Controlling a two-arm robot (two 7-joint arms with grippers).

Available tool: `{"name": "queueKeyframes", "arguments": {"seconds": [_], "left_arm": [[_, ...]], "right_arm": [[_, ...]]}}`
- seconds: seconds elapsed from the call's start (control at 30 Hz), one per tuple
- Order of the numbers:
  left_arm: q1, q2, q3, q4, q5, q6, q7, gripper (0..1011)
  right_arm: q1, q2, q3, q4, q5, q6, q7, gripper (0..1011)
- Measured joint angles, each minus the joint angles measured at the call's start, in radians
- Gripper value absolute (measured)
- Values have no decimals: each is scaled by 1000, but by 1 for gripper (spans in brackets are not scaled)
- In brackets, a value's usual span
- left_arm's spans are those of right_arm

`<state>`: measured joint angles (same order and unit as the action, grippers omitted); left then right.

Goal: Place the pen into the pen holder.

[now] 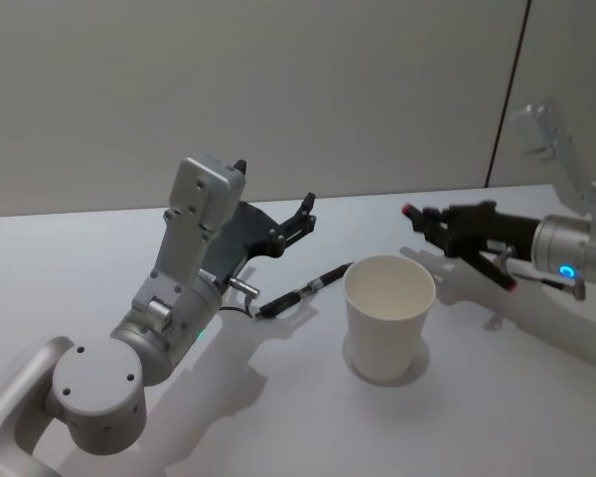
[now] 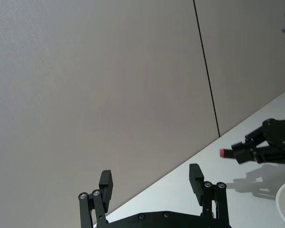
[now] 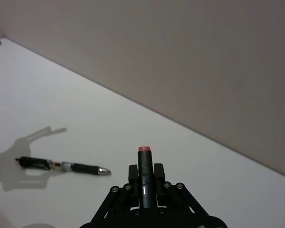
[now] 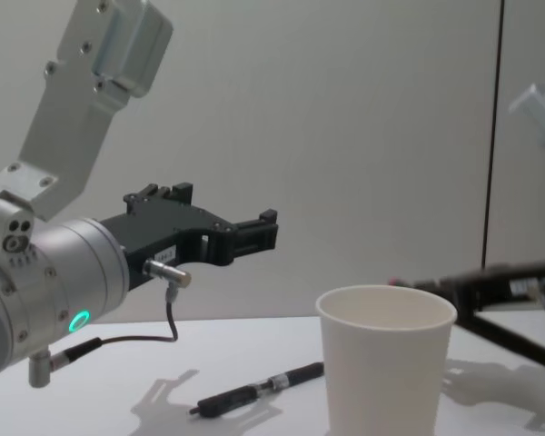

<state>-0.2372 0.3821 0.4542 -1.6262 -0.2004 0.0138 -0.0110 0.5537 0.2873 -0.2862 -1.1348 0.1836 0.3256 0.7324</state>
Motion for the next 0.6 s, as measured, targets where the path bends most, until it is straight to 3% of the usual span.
{"name": "queueKeyframes", "arguments": {"seconds": [0.6], "left_arm": [[0, 0, 0, 0, 0, 0, 0, 1001]], "right_arm": [[11, 5, 38, -127, 192, -176, 18, 187]]}}
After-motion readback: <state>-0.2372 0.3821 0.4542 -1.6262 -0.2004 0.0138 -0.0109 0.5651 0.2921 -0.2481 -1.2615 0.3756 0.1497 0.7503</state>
